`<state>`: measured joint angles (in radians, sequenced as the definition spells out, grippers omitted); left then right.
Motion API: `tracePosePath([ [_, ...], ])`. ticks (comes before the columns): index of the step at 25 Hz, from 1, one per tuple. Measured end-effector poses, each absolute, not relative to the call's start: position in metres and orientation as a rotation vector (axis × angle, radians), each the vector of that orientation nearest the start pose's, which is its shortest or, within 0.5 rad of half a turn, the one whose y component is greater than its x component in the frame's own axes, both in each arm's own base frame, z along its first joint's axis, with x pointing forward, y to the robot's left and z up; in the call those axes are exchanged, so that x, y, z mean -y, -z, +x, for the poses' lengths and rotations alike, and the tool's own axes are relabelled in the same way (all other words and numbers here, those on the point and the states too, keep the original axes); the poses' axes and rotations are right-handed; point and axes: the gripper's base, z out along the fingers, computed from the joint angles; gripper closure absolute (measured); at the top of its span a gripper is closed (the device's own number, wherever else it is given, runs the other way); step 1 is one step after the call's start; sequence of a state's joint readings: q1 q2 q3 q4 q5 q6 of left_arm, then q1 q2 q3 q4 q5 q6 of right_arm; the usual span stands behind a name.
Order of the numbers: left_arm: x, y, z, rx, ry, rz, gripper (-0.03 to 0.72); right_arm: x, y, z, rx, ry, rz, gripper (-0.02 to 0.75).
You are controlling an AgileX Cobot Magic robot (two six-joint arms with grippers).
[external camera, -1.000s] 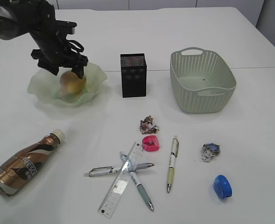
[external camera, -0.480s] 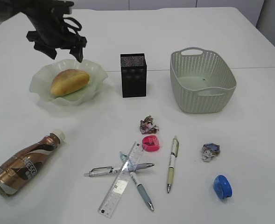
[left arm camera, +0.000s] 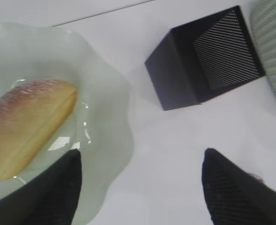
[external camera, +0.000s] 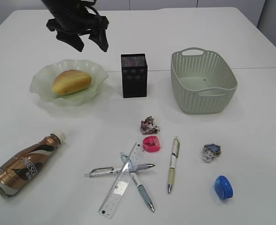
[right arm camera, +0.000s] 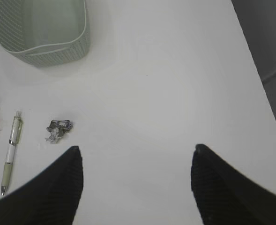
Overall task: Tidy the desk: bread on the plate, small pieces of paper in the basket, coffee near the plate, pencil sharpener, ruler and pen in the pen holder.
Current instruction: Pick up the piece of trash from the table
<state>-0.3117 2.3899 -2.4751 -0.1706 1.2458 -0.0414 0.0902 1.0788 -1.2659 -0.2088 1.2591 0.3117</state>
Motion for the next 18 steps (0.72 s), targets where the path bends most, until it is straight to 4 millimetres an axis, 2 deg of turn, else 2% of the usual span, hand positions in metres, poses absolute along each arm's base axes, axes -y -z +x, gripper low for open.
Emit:
tracePosePath([
  [2, 0.188, -0.274, 0.484, -2.633, 0.354, 0.398, 0.111, 0.001, -0.405, 0.187, -2.510, 0.116, 0.276, 0.178],
  [6, 0.204, -0.274, 0.477, -2.624, 0.322, 0.462, 0.111, 0.001, -0.405, 0.187, -2.510, 0.116, 0.277, 0.178],
  [12, 0.197, -0.288, 0.468, -2.616, 0.231, 0.476, 0.112, -0.003, -0.397, 0.198, -2.558, 0.079, 0.278, 0.178],
  [18, 0.189, -0.299, 0.453, -2.638, 0.188, 0.482, 0.118, -0.010, -0.380, 0.219, -2.647, 0.021, 0.288, 0.188],
])
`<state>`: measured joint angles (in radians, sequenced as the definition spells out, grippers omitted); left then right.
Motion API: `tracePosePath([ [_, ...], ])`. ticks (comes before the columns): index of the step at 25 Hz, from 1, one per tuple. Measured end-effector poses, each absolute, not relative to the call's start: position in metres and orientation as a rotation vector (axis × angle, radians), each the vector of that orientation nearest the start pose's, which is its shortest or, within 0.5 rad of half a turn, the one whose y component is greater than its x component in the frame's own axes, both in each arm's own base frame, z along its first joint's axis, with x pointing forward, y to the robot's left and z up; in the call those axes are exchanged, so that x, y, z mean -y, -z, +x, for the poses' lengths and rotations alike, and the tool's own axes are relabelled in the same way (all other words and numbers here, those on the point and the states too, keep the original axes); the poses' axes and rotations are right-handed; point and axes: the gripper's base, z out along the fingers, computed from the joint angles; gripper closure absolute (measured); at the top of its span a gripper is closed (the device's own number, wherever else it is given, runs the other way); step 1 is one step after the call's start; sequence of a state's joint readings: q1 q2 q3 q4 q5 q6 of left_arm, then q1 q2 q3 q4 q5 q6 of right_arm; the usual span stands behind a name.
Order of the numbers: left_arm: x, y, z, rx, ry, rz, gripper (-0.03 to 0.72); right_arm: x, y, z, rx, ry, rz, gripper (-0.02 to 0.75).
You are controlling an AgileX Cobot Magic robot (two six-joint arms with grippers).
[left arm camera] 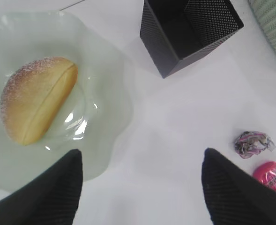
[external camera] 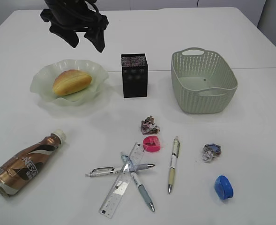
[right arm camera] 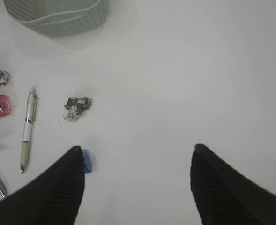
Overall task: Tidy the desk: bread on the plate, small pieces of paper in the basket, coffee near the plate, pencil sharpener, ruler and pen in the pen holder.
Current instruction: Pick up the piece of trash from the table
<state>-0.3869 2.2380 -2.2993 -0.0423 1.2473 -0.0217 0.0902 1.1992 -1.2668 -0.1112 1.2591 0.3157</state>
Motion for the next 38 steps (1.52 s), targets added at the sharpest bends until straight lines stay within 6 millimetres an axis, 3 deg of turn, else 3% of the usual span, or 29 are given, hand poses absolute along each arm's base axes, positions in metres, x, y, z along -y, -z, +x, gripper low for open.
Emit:
tracePosePath([
  [10, 0.163, -0.342, 0.399, -2.647, 0.130, 0.477, 0.126, -0.030, -0.349, 0.248, -2.789, -0.021, 0.166, 0.186],
  [16, 0.136, -0.344, 0.353, -2.709, 0.003, 0.487, 0.128, -0.043, -0.331, 0.262, -2.861, -0.016, 0.102, 0.186],
  [26, 0.103, -0.369, 0.281, -2.677, -0.029, 0.442, 0.128, -0.093, -0.280, 0.304, -2.917, 0.052, -0.212, 0.185],
  [32, 0.095, -0.391, 0.261, -2.606, -0.011, 0.419, 0.128, -0.102, -0.254, 0.334, -2.936, 0.079, -0.255, 0.185],
  [38, 0.094, -0.393, 0.258, -2.598, -0.011, 0.418, 0.128, -0.105, -0.221, 0.353, -2.971, 0.161, -0.368, 0.185],
])
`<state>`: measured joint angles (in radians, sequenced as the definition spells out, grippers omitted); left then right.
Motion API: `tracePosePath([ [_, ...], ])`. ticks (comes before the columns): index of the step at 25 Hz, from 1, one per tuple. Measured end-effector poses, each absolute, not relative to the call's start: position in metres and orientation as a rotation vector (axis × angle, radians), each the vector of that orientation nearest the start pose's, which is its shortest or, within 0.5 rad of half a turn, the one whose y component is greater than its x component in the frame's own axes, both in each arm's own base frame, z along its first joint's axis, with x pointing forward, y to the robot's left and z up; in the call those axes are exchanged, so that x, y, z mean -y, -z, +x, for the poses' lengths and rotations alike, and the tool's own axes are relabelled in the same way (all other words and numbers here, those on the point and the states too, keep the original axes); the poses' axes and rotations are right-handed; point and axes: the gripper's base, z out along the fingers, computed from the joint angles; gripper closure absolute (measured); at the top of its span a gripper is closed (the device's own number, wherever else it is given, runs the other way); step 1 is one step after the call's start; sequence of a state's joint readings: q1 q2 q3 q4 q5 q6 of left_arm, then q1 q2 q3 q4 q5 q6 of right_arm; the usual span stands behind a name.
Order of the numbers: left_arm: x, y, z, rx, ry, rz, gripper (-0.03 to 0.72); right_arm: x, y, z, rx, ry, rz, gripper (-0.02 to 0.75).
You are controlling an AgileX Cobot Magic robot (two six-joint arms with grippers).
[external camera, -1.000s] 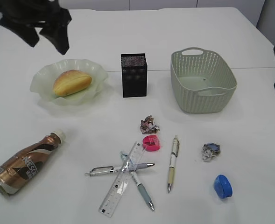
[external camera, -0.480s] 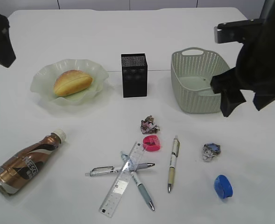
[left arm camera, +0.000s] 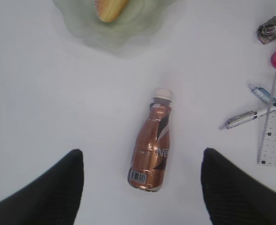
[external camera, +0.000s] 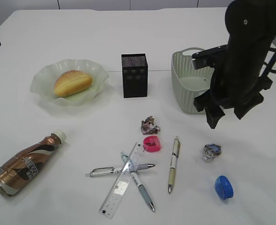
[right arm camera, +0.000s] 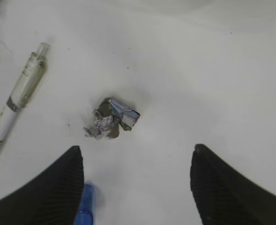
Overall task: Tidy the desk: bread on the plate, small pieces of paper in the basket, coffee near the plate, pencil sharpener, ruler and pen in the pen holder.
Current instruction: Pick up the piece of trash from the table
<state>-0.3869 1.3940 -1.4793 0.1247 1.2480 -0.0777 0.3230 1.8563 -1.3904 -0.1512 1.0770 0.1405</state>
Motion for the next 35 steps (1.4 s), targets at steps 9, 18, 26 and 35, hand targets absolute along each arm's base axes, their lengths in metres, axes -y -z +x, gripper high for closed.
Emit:
tracePosePath([
  [9, 0.094, -0.393, 0.258, -2.598, -0.011, 0.418, 0.128, -0.108, -0.178, 0.367, -3.020, 0.224, -0.494, 0.185],
  [18, 0.094, -0.393, 0.258, -2.597, -0.014, 0.418, 0.128, -0.114, -0.156, 0.370, -3.054, 0.159, -0.501, 0.185],
  [26, 0.092, -0.393, 0.259, -2.594, -0.033, 0.419, 0.128, -0.117, -0.143, 0.370, -3.102, 0.108, -0.484, 0.166],
  [35, 0.092, -0.393, 0.259, -2.593, -0.038, 0.419, 0.128, -0.117, -0.125, 0.369, -3.166, 0.126, -0.497, 0.176],
])
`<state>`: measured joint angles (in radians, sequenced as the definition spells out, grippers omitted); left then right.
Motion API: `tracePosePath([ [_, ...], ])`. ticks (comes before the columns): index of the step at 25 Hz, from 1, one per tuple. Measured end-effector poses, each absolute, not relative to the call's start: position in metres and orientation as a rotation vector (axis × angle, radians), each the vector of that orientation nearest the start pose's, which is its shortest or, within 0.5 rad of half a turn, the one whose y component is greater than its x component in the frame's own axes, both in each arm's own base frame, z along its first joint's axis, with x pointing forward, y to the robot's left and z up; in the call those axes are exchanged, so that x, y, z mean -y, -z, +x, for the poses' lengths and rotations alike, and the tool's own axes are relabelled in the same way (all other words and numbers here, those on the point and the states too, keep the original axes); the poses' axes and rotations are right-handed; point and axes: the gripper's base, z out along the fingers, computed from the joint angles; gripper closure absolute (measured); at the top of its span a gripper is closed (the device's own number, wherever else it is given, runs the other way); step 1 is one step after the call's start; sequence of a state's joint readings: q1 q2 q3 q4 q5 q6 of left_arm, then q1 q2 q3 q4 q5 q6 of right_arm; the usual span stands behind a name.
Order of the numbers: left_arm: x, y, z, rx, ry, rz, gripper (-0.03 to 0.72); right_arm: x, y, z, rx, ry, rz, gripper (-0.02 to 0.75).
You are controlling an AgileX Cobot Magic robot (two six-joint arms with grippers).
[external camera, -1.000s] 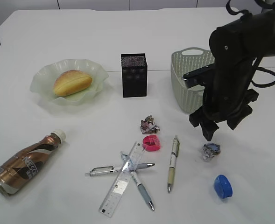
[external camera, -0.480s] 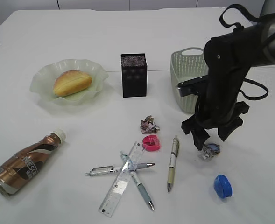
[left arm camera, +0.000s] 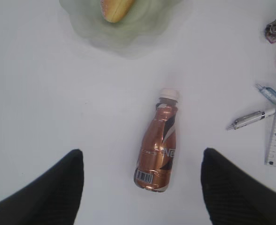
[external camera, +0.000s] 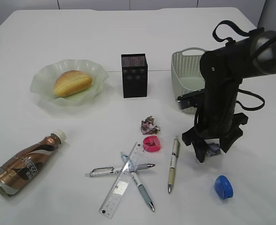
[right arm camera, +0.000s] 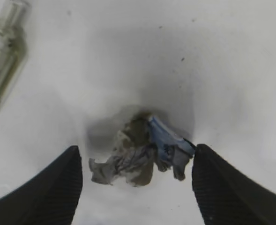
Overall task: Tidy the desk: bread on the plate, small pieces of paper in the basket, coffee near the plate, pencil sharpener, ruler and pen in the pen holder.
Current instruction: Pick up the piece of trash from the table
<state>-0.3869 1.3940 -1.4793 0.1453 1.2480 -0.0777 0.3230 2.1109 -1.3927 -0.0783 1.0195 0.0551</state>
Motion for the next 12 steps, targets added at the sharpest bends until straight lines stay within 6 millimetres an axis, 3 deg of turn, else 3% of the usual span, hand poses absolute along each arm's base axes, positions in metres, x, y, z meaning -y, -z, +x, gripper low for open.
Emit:
tracePosePath([
  [12, 0.0919, -0.3933, 0.2591, -2.592, -0.041, 0.419, 0.128, -0.1180, -0.1236, 0.3714, -3.135, 0.114, -0.497, 0.176],
])
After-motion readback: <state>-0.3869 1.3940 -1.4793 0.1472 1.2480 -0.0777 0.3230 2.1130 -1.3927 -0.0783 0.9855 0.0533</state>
